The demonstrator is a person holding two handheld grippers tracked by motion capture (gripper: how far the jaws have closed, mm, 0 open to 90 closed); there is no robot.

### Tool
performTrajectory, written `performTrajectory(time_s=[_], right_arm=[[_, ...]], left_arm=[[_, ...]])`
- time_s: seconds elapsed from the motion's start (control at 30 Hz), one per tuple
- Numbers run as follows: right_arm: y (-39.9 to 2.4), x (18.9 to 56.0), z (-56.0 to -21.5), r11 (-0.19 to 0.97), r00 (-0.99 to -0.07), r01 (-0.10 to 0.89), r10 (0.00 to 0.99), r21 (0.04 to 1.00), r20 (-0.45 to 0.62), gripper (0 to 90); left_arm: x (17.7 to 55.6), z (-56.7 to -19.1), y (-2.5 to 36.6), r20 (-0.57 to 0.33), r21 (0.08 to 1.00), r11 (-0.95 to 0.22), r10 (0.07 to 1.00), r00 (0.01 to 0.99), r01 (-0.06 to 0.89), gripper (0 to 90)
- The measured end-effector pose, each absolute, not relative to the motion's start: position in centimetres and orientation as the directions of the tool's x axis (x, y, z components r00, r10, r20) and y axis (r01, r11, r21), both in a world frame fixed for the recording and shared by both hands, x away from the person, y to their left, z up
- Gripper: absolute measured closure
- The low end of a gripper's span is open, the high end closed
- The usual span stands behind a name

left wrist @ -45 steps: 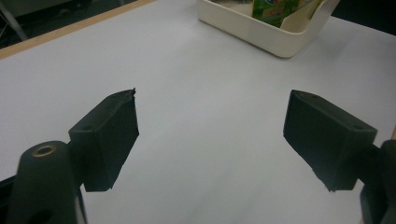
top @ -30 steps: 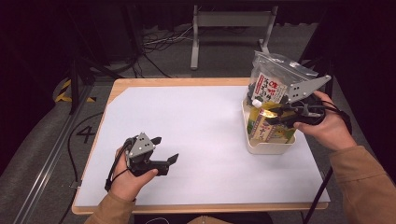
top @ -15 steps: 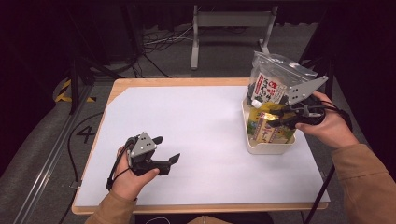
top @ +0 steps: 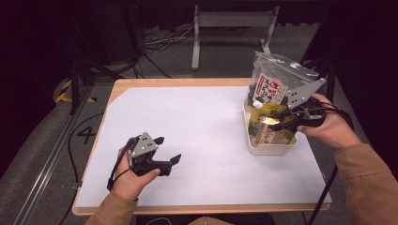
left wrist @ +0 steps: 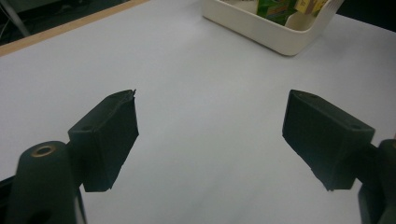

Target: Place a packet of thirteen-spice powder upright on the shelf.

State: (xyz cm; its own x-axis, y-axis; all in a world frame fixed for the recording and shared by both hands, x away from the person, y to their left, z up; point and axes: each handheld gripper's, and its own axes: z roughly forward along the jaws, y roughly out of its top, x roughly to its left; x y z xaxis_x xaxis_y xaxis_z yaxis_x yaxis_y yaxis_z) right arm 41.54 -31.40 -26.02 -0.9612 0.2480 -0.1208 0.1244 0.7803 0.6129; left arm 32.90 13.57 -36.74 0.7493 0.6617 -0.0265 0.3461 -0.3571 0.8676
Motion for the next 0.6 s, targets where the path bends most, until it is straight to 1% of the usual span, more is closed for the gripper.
performTrajectory(time_s=[0.17,0.37,0.6], right_arm=[[-30.8,41.0,-25.9,0.803,-0.962,0.104,0.232,0.586,-0.147,68.7],[-30.2,40.9,-26.4,0.822,-0.964,0.1,0.219,0.561,-0.15,68.7],[-30.6,41.1,-26.6,0.811,-0.966,0.113,0.225,0.574,-0.128,68.7]], left_arm=[[32.9,-36.7,13.6,-0.03,0.867,-0.356,0.662,0.749,0.35,19.0],[33.0,-36.7,13.6,-0.035,0.867,-0.353,0.661,0.749,0.351,19.1],[33.1,-36.8,13.7,-0.044,0.866,-0.348,0.662,0.748,0.358,19.2]])
